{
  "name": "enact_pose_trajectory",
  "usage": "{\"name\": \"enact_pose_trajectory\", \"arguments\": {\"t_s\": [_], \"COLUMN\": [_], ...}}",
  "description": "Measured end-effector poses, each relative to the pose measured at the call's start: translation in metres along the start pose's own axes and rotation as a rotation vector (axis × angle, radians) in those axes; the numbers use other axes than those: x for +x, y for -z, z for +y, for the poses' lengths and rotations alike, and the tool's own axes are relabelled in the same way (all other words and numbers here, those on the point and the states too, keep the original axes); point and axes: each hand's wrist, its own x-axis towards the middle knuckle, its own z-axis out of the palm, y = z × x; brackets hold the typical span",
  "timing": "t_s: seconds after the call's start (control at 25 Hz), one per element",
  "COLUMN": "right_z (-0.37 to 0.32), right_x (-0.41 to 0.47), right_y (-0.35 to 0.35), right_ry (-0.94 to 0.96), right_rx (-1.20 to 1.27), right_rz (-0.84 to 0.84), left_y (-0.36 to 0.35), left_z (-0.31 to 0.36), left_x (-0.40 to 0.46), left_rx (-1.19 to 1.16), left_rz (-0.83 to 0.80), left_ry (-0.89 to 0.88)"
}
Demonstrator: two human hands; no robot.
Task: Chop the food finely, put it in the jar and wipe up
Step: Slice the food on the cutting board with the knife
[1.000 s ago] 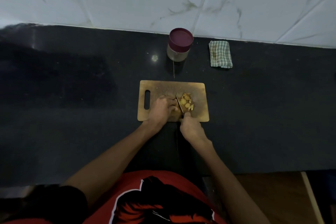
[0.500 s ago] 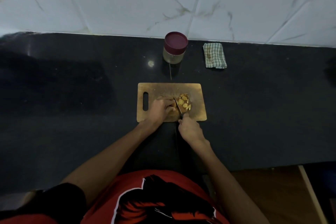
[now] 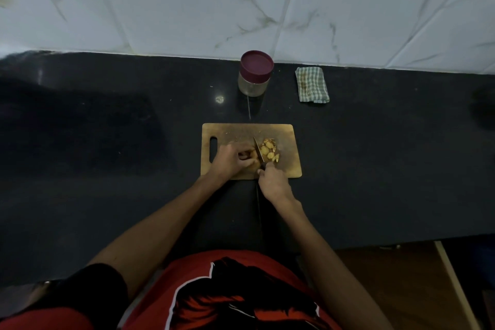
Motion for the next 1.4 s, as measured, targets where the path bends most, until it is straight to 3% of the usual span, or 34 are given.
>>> {"name": "enact_pose_trajectory", "arguments": {"t_s": [0.4, 0.84, 1.4], "right_z": [0.004, 0.017, 0.006], "right_x": [0.000, -0.006, -0.008], "right_y": [0.005, 0.022, 0.010], "right_ry": [-0.003, 0.040, 0.057], "right_rx": [0.093, 0.148, 0.019], "right_rz": [-0.017, 0.014, 0.013], "left_y": [0.002, -0.003, -0.004], "left_z": [-0.003, 0.007, 0.004], "left_x": [-0.003, 0.009, 0.009], "left_rx": [-0.120, 0.062, 0.049], "left_rz": [0.003, -0.045, -0.087], "left_ry": [0.104, 0.037, 0.098]}}
